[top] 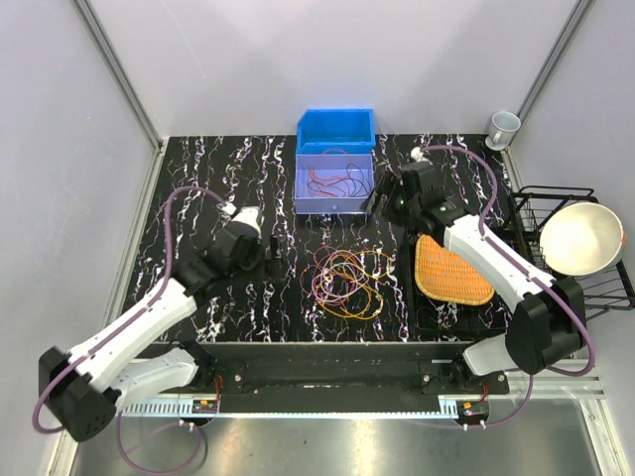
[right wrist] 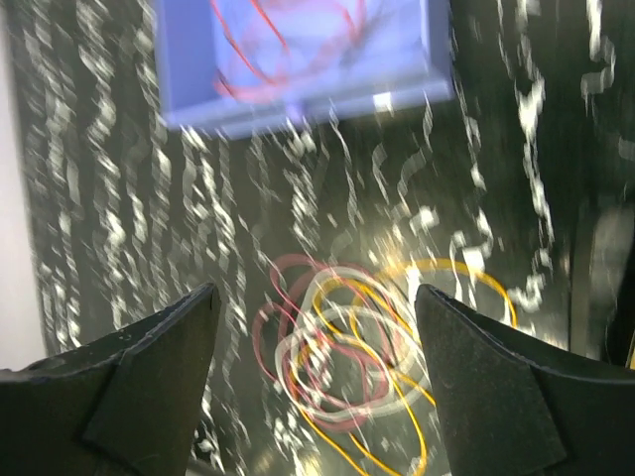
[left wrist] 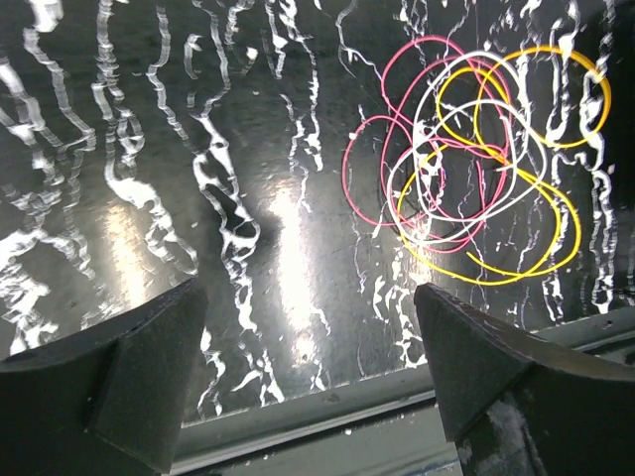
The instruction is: Untangle the cables
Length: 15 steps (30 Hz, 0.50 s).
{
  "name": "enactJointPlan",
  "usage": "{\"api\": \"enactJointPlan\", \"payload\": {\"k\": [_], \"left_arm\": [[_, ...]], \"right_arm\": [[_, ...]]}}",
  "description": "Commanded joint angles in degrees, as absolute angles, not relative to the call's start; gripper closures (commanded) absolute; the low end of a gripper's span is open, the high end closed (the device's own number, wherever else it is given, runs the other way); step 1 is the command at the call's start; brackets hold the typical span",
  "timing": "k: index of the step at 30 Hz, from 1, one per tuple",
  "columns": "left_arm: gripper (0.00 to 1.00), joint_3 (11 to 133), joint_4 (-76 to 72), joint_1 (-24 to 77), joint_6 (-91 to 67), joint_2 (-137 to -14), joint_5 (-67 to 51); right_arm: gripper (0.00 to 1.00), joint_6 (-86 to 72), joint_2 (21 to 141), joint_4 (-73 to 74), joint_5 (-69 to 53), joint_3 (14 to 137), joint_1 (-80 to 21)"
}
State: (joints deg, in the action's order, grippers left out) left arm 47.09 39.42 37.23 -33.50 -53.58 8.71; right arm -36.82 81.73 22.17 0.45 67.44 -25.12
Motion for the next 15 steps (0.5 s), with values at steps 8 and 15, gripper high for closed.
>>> {"api": "enactJointPlan", "payload": {"k": [8, 15], "left_arm": [[0.23, 55.1, 26.64, 41.92, -33.83, -74.59, 7.03], [0.33, 58.36, 24.35, 45.88, -35.86, -84.63, 8.35]], "right_arm": [[0.18, -38.23, 77.26, 18.19, -5.45, 58.1, -26.28], [0.18, -36.3, 77.34, 15.74, -6.59, 54.94, -26.45]]}}
